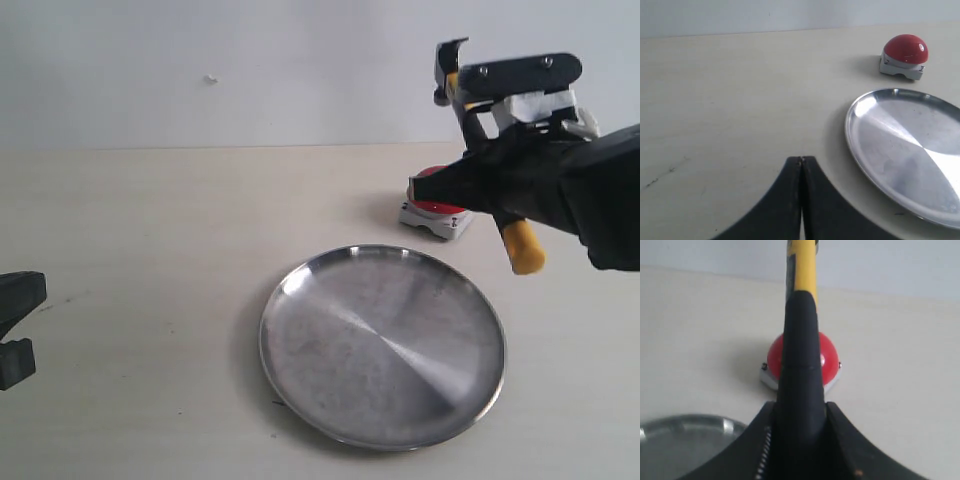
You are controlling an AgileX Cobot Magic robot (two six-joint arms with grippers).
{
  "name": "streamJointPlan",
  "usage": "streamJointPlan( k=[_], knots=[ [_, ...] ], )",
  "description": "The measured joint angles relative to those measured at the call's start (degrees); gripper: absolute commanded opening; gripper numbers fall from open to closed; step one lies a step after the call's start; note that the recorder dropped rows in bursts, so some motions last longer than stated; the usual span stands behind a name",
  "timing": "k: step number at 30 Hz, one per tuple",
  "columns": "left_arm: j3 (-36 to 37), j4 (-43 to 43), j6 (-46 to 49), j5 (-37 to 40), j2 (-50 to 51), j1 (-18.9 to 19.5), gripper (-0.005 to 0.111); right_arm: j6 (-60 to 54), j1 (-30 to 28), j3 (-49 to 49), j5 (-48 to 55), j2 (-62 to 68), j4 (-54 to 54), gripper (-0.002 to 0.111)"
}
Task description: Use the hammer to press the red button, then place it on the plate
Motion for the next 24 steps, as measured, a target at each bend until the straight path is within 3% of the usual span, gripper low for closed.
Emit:
streamJointPlan(
  k=[8, 17, 24],
  knots=[
    [0.0, 0.0, 0.0, 0.0, 0.0, 0.0, 0.0, -1.35, 0.0, -1.67, -1.31, 0.57, 2.45, 0.0],
    [0.0, 0.0, 0.0, 0.0, 0.0, 0.0, 0.0, 2.39, 0.0, -1.02, -0.11, 13.5, 1.3, 0.0],
    [0.0, 0.0, 0.0, 0.0, 0.0, 0.0, 0.0, 2.65, 0.0, -3.47, 1.0, 8.09, 1.43, 0.0]
  ],
)
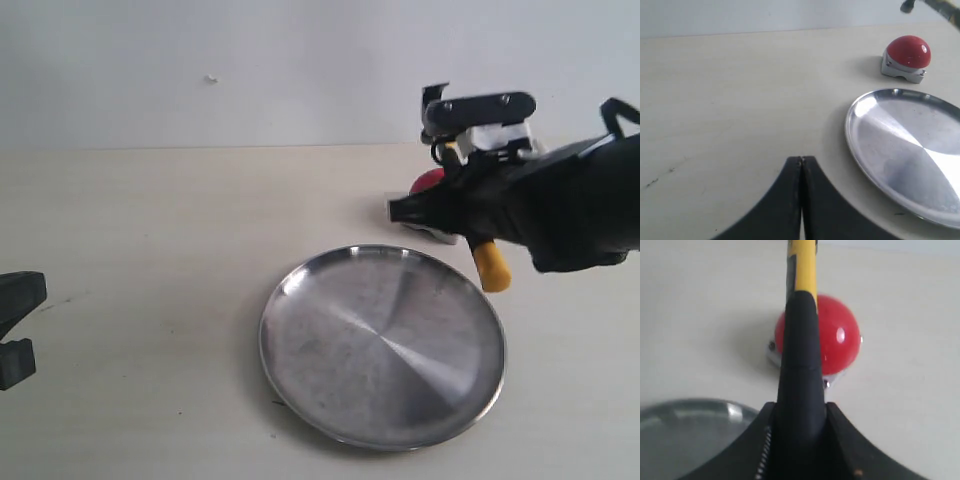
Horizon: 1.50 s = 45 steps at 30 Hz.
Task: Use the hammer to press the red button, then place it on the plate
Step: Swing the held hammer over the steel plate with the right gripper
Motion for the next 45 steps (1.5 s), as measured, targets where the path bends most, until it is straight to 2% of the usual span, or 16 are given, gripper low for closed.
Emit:
streamJointPlan(
  k=[5, 10, 13, 17, 22, 26, 29, 35, 38, 45],
  knots=[
    [0.0, 0.0, 0.0, 0.0, 0.0, 0.0, 0.0, 0.42, 0.0, -0.99, 6.06, -8.96, -2.74, 0.0],
    [0.0, 0.0, 0.0, 0.0, 0.0, 0.0, 0.0, 0.56, 0.0, -1.11, 20.26, -14.55, -7.1, 0.0],
    [0.0, 0.0, 0.0, 0.0, 0.0, 0.0, 0.0, 0.34, 0.21, 0.6, 23.01, -16.42, -9.24, 0.0],
    [0.0, 0.0, 0.0, 0.0, 0.0, 0.0, 0.0, 1.38, 0.11, 7.04, 20.07, -20.23, -12.15, 0.0],
    [0.0, 0.0, 0.0, 0.0, 0.0, 0.0, 0.0, 11.05, 0.22, 14.31, 19.77, -26.07, -25.32, 0.0],
    [0.0, 0.0, 0.0, 0.0, 0.0, 0.0, 0.0, 21.78, 5.7, 18.97, 15.64, -27.49, -36.83, 0.0],
    [0.0, 0.0, 0.0, 0.0, 0.0, 0.0, 0.0, 34.93, 10.52, 24.03, 8.75, -27.49, -47.96, 0.0],
    [0.0, 0.0, 0.0, 0.0, 0.0, 0.0, 0.0, 66.16, 12.21, 31.54, -4.64, -27.17, -70.36, 0.0],
    [0.0, 0.0, 0.0, 0.0, 0.0, 0.0, 0.0, 74.23, 12.21, 32.41, -9.48, -25.03, -75.59, 0.0],
    [0.0, 0.0, 0.0, 0.0, 0.0, 0.0, 0.0, 82.19, 11.69, 32.41, -15.79, -15.79, -80.2, 0.0]
  ],
)
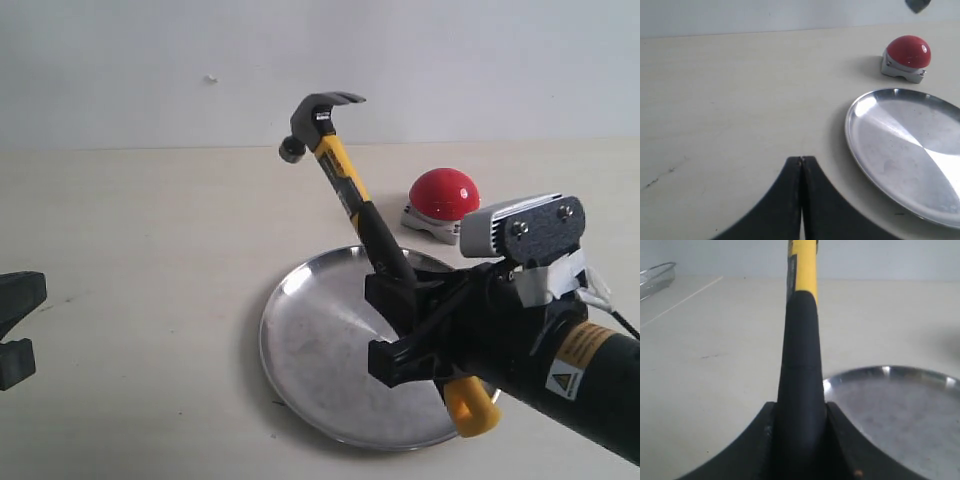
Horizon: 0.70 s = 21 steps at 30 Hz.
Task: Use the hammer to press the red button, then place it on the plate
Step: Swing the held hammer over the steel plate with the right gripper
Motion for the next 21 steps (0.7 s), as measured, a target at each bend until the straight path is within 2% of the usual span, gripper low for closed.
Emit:
streamJointPlan(
  k=[5, 12, 15, 21],
  knots=[
    [0.0, 0.0, 0.0, 0.0, 0.0, 0.0, 0.0, 11.0, -5.82, 0.0, -4.36, 8.36, -6.63, 0.0],
    [0.0, 0.0, 0.0, 0.0, 0.0, 0.0, 0.0, 32.93, -15.32, -5.04, -8.85, 16.55, -29.74, 0.0],
    [0.0, 0.0, 0.0, 0.0, 0.0, 0.0, 0.0, 40.92, -17.3, -9.23, -10.86, 19.9, -38.55, 0.0],
    [0.0, 0.0, 0.0, 0.0, 0.0, 0.0, 0.0, 49.86, -17.83, -11.23, -12.5, 22.91, -44.72, 0.0]
  ],
)
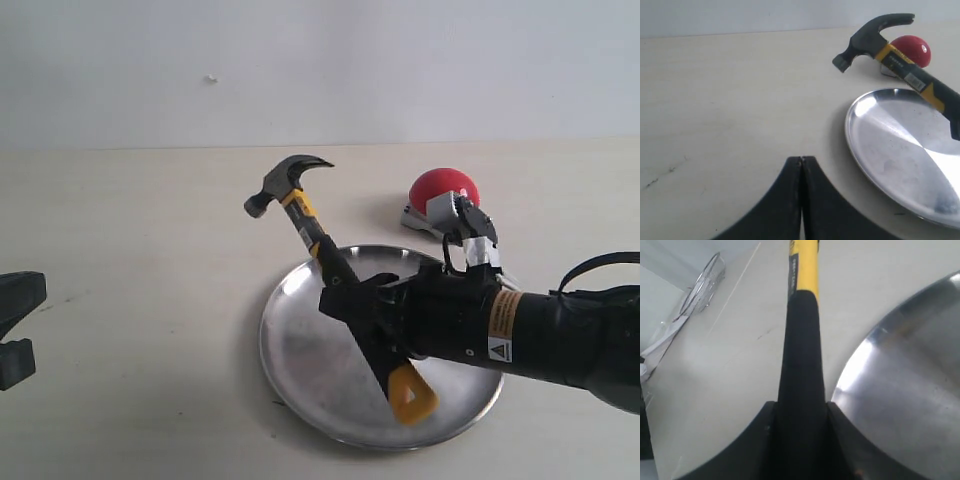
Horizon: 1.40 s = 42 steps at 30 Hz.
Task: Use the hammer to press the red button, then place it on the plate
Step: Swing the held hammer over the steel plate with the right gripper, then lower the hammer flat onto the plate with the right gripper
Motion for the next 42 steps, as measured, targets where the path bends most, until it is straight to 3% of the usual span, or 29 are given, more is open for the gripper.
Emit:
streamJointPlan(
  k=[26, 34, 42],
  knots=[
    [0.0, 0.0, 0.0, 0.0, 0.0, 0.0, 0.0, 7.47, -0.15, -0.03, 10.19, -0.96, -12.0, 0.0],
    [0.0, 0.0, 0.0, 0.0, 0.0, 0.0, 0.0, 6.33, -0.15, 3.47, 13.89, -9.22, -9.97, 0.0],
    [0.0, 0.0, 0.0, 0.0, 0.0, 0.0, 0.0, -1.5, -0.15, 8.55, 17.09, -11.31, -0.96, 0.0]
  ],
)
